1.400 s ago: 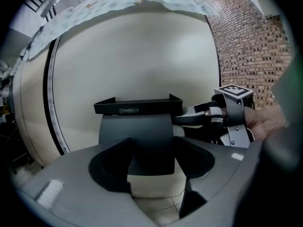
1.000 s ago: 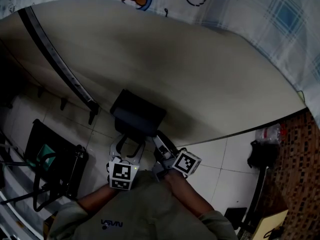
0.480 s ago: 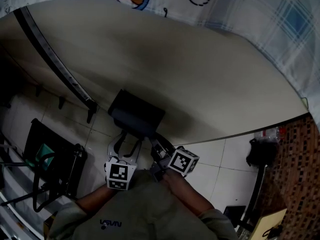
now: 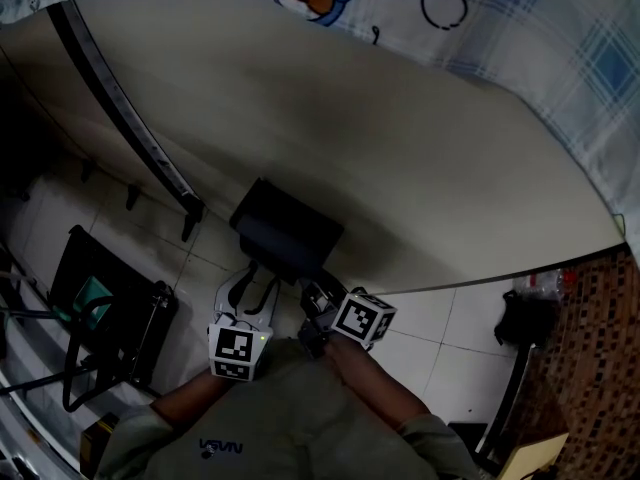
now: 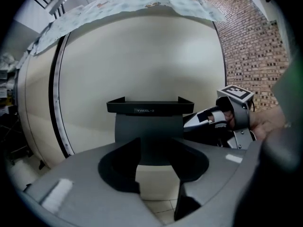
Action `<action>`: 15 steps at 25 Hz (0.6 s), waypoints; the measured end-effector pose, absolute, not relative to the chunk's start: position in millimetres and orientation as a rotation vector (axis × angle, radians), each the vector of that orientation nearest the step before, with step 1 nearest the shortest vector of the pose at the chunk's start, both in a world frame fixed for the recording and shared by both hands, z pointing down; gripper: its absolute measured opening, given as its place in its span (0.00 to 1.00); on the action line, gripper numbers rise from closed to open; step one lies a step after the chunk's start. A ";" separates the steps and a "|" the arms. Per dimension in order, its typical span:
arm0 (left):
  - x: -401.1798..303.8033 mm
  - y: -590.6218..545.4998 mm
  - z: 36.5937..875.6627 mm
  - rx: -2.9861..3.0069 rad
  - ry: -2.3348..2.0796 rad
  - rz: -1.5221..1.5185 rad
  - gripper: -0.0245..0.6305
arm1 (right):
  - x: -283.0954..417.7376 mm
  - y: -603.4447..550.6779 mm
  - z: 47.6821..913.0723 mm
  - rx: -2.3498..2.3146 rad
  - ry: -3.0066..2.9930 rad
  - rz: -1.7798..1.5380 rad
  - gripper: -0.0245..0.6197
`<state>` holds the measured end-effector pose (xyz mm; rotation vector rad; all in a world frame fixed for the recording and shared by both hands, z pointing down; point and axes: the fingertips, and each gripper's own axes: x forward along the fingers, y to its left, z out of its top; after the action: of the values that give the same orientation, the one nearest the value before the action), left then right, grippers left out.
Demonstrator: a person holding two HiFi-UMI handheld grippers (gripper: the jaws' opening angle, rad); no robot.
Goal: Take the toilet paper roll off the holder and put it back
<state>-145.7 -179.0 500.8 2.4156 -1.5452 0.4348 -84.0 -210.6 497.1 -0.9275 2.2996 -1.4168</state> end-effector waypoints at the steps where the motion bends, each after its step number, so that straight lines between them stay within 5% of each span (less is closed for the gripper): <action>1: -146.0 -178.9 500.3 2.415 -1.546 0.432 0.30 | -84.2 -210.6 497.0 -0.925 2.302 -1.417 0.04; 15: -97.8 -149.3 467.3 2.581 -1.424 0.334 0.05 | -15.0 -174.1 485.1 -1.061 2.396 -1.260 0.04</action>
<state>-97.8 -149.3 467.3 2.5812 -1.4237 0.3335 -15.0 -174.1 485.1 -1.0615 2.3962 -1.2595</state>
